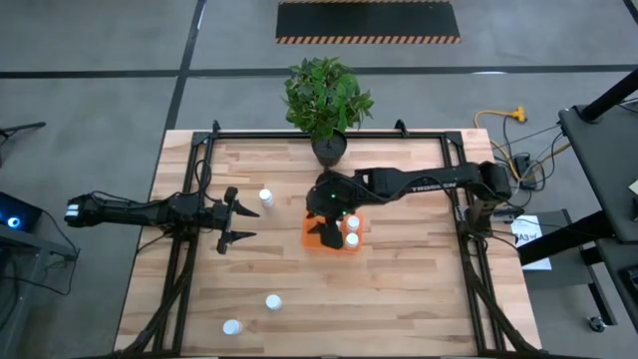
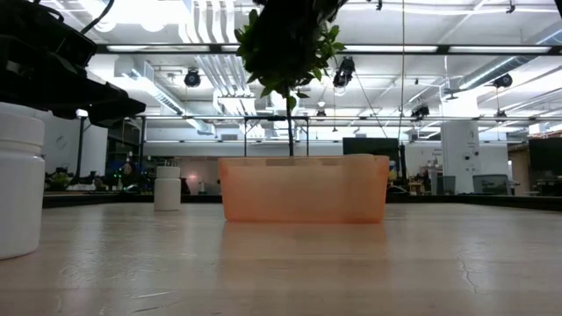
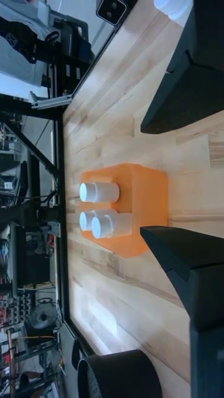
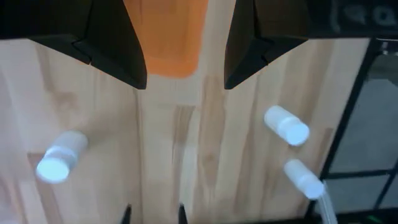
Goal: Pick and place pill bottles into a basket
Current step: Put the white pill bottle into the orange bin
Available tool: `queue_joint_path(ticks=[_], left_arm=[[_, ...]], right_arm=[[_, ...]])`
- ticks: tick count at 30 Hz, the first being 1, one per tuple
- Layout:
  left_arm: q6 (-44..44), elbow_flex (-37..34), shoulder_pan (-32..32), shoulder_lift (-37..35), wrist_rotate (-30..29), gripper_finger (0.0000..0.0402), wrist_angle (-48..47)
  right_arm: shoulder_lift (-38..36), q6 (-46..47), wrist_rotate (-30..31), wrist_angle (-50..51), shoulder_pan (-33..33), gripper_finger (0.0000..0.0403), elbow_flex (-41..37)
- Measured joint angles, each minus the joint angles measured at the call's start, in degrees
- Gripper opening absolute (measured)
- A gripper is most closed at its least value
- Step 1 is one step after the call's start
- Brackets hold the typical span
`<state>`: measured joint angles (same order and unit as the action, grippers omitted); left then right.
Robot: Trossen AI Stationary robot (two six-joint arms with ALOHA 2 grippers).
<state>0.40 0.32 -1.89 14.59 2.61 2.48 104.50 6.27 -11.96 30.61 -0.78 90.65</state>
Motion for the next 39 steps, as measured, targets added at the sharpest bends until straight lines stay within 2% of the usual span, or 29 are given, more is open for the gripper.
queue_joint_path(ticks=[6,11,16,19,23,27,33,39], left_arm=[[0.0,0.0,0.0,0.0,0.0,0.0238,0.0],[0.0,0.0,0.0,0.0,0.0,0.0238,0.0],[0.0,0.0,0.0,-0.1,0.0,0.0238,0.0],[0.0,0.0,0.0,0.0,0.0,0.0238,0.0],[0.0,0.0,0.0,0.0,0.0,0.0238,0.0],[0.0,0.0,0.0,0.0,0.0,0.0238,0.0],[0.0,0.0,0.0,0.0,0.0,0.0238,0.0],[0.0,0.0,0.0,0.0,0.0,0.0238,0.0]], right_arm=[[-5.0,-1.6,-0.3,-3.7,-0.9,0.0203,-1.3],[-11.2,-1.9,-0.1,-7.3,-0.9,0.0203,-6.0],[-18.8,0.0,-0.1,-10.5,-1.0,0.0203,-15.5],[-24.5,2.4,0.0,-15.9,-0.9,0.0203,-23.5],[-33.2,7.8,0.0,-23.9,-1.0,0.0203,-34.3],[-43.3,11.1,0.0,-26.5,-1.0,0.0203,-42.0],[-56.3,9.4,0.0,-26.4,-1.0,0.0203,-48.8],[-64.3,9.2,0.0,-26.2,-1.0,0.0203,-50.9]])
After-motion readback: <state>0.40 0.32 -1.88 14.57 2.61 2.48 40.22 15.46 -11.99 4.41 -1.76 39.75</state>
